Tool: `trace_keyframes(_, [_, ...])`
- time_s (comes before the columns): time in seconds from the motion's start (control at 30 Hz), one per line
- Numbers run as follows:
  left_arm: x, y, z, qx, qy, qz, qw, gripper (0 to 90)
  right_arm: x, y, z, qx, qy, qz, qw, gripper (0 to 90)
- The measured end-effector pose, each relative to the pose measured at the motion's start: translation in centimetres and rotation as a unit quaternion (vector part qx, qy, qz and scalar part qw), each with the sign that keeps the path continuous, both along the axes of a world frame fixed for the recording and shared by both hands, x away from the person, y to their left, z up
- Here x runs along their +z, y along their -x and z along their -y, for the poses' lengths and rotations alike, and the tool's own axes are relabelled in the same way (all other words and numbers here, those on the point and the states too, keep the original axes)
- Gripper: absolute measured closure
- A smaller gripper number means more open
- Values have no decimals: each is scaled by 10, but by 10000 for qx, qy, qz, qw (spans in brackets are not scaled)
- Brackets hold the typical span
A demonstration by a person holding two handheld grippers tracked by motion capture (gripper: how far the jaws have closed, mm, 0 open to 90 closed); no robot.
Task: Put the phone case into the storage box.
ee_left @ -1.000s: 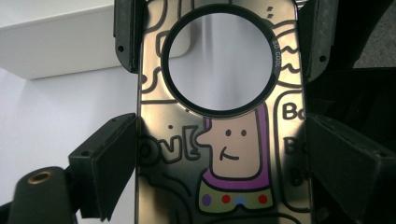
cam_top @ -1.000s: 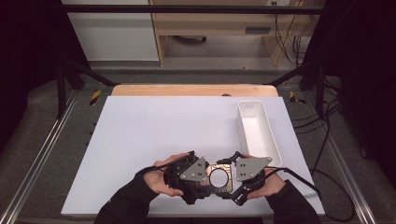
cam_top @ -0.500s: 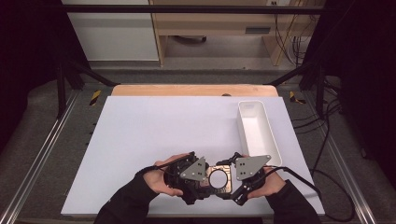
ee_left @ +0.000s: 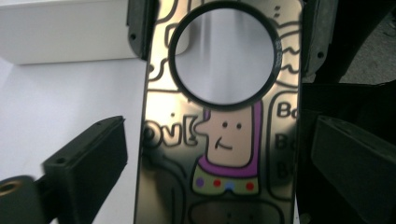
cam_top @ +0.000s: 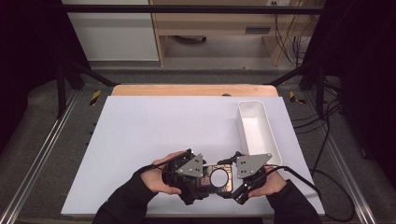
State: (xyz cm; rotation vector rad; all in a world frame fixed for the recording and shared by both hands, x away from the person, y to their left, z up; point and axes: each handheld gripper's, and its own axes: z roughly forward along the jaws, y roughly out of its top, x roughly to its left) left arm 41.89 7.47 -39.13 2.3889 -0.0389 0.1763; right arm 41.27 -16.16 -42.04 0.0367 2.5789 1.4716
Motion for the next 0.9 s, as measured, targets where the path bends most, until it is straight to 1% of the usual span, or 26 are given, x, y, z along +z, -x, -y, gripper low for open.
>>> trace_keyframes(0.17, [3, -2, -10, 223, 104, -74, 9997, 0, 5, -1, 5, -125, 61, 13, 9999, 118])
trace_keyframes(0.3, [2, -5, -17, 385, 90, -149, 9991, 0, 9, -1, 8, -178, 133, -2, 9998, 118])
trace_keyframes(0.4, [0, -7, -21, 490, 59, -219, 9985, 0, 12, -2, 11, -210, 214, -93, 9995, 118])
trace_keyframes(0.53, [-4, -9, -25, 586, 21, -264, 9979, 0, 16, -3, 14, -261, 342, -173, 9989, 118])
trace_keyframes(0.73, [-12, -9, -27, 662, 14, -338, 9972, 0, 24, -5, 14, -250, 557, -212, 9979, 118])
trace_keyframes(0.8, [-13, -9, -28, 666, 32, -348, 9972, 0, 26, -6, 13, -232, 627, -220, 9975, 118])
trace_keyframes(0.9, [-16, -8, -28, 649, 1, -384, 9972, 0, 31, -7, 11, -211, 715, -251, 9969, 118])
